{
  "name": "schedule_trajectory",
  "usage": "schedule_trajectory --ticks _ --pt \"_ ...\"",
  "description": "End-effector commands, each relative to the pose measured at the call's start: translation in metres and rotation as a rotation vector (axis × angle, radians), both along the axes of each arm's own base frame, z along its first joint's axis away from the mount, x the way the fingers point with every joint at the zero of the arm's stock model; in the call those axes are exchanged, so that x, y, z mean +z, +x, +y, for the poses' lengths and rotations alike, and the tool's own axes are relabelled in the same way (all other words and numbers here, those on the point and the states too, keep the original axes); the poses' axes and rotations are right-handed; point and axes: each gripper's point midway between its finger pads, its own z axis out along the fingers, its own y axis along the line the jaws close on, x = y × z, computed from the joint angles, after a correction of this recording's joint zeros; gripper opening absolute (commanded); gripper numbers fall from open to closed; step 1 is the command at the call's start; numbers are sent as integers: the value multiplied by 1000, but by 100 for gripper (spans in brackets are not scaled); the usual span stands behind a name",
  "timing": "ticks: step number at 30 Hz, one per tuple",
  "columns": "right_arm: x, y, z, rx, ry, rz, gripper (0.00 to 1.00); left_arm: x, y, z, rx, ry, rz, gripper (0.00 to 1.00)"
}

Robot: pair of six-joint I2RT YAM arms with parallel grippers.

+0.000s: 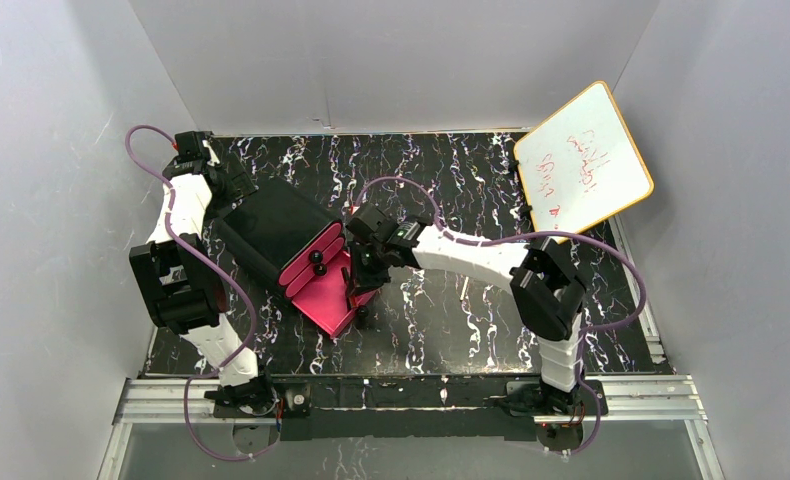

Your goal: Organize the makeup

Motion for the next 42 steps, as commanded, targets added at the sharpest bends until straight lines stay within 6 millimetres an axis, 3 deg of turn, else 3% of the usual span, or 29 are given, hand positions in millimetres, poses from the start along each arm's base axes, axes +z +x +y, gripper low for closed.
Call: schedule_trajectory --ticks 1,16,21,24,26,29,33,36,39,42 --pt "-1 15 19 -91 70 -16 1 0 -16 -16 -62 -20 55 98" --pt "-26 23 36 -149 46 32 4 -2 -16 -18 -64 -27 56 98" --pt "-20 25 42 -126 64 18 38 -2 -15 -18 -65 -28 54 98" --pt "-10 28 41 -119 69 -12 53 -2 -15 -18 -65 -27 53 98" --pt "0 30 40 -110 71 -35 56 -2 -16 -18 -63 -27 54 98" --pt "30 36 34 -108 75 -102 59 -2 -16 -18 -64 -28 54 98" --pt "87 53 6 -173 83 -274 58 -2 -16 -18 -63 -27 54 98" --pt "120 64 -32 -243 36 -385 57 -2 -16 -18 -63 -27 54 98" --pt "121 75 -81 -313 -51 -398 57 -2 -15 -18 -64 -29 54 99" --pt "99 89 -133 -402 -111 -352 56 -2 -15 -18 -65 -31 53 98"
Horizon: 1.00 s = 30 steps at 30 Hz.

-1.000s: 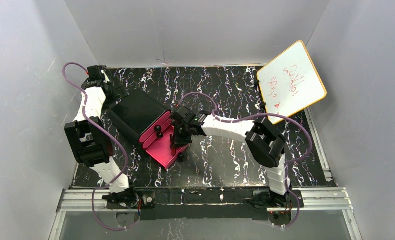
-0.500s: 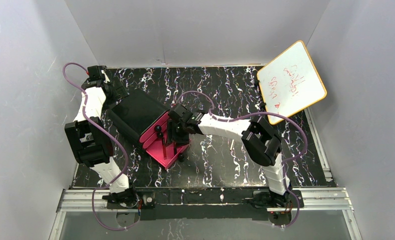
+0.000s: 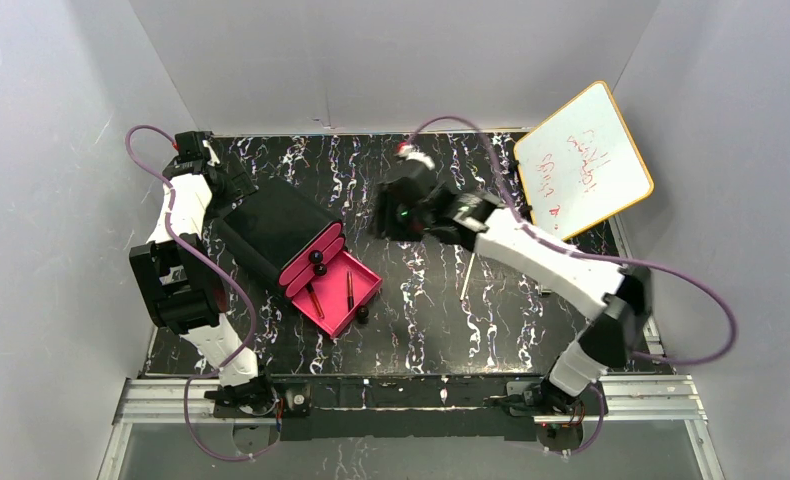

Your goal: Organize the makeup

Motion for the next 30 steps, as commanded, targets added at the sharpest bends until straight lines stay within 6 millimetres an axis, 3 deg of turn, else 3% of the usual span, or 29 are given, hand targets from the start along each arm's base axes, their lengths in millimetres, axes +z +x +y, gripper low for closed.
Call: schedule_trajectory --ticks 1,5,10,20,30 --pt "-42 28 -97 -194 -165 60 56 -1 -15 -18 -64 -30 52 98" --pt "-89 37 -161 -323 -218 178 55 0 -15 -18 -66 -31 52 99" --pt "-118 42 -193 -383 -272 232 51 0 -16 -18 -64 -29 53 98" --pt "-168 33 -219 -408 -387 326 42 -1 -16 -18 -62 -28 56 98" --pt "-207 24 -220 -404 -401 365 41 -3 -16 -18 -63 -29 58 98"
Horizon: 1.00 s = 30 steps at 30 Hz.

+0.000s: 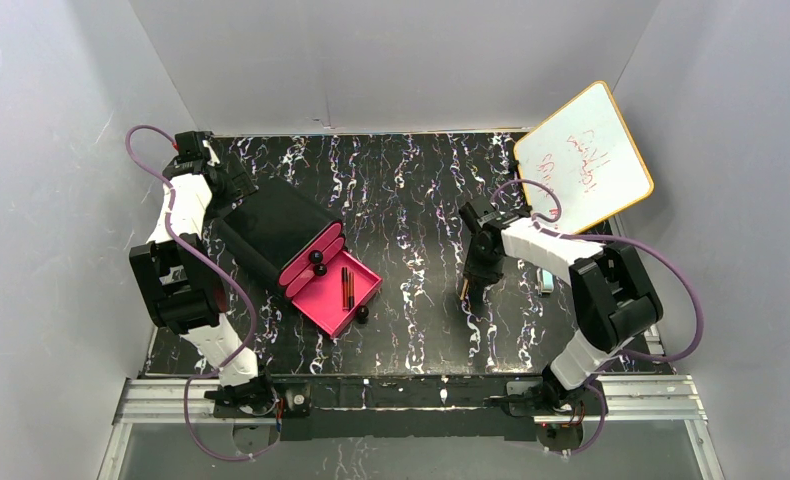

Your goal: Organize the makeup

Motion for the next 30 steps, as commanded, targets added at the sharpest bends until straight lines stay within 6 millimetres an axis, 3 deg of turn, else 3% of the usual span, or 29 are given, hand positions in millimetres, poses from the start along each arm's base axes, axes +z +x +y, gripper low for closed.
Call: schedule_trajectory --ticks 1,7,22,30 --pt "-9 11 4 0 18 -37 41 -3 -15 -18 -63 -28 58 98" --pt "-17 16 10 13 26 -27 41 -3 -16 -17 -63 -26 61 98" --pt "27 34 20 32 35 -109 40 -6 -15 -17 -64 -29 67 98" --pt "13 34 23 39 16 -73 40 -5 -16 -17 -62 -26 66 99"
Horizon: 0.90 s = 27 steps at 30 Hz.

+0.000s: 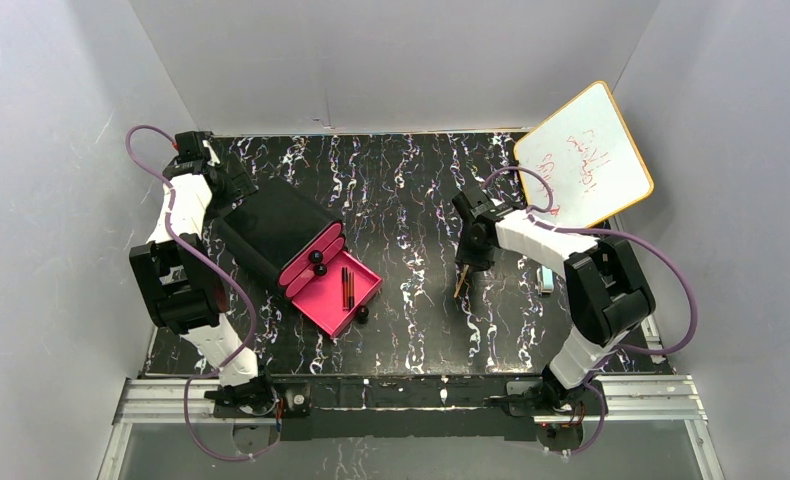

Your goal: Organize the makeup

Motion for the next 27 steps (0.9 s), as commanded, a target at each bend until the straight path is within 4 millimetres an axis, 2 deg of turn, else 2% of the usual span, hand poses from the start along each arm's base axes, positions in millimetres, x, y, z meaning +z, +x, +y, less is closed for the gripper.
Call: schedule_trajectory --ticks 1,24,25,26,27 --pt "2 5 2 5 -24 1 40 -5 -16 -17 -61 -25 66 98" --pt "-34 1 -1 27 -94 69 31 -6 -16 -16 -61 -23 68 99" --pt "-35 1 -2 27 -96 72 27 -6 -16 -16 -61 -23 68 98" --pt "-37 0 -2 29 -98 75 17 -6 -16 -16 -61 -24 68 98" --pt "-38 -1 -2 33 -101 80 3 -6 -16 -16 -61 -23 69 98"
